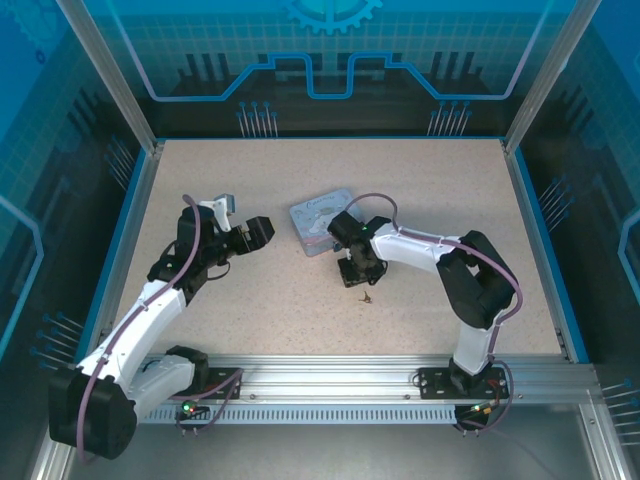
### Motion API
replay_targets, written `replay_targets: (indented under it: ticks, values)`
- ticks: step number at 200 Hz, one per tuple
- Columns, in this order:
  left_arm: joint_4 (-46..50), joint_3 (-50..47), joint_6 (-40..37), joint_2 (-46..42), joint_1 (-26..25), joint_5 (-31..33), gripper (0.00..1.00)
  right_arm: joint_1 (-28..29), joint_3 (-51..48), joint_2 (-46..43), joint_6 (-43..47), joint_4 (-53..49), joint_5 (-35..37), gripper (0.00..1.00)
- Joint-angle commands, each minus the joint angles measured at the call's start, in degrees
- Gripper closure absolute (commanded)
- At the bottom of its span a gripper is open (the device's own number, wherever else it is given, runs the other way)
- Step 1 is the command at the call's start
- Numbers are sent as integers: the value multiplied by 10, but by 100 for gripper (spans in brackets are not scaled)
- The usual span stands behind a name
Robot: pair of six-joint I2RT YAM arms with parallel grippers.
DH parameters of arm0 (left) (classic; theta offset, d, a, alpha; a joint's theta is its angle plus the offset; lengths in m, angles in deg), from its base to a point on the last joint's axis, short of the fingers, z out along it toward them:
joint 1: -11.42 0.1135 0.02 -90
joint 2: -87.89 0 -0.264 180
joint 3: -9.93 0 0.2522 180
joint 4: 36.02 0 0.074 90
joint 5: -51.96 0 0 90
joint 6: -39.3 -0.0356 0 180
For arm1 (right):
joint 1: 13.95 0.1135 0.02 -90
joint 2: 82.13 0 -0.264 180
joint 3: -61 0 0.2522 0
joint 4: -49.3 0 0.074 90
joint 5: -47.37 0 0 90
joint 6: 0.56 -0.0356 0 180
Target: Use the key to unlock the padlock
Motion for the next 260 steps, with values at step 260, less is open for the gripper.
replay_targets:
  ticks: [260]
  values:
    - [-18, 28, -8, 21, 5, -16, 4, 26, -88, -28, -44, -76, -15, 74]
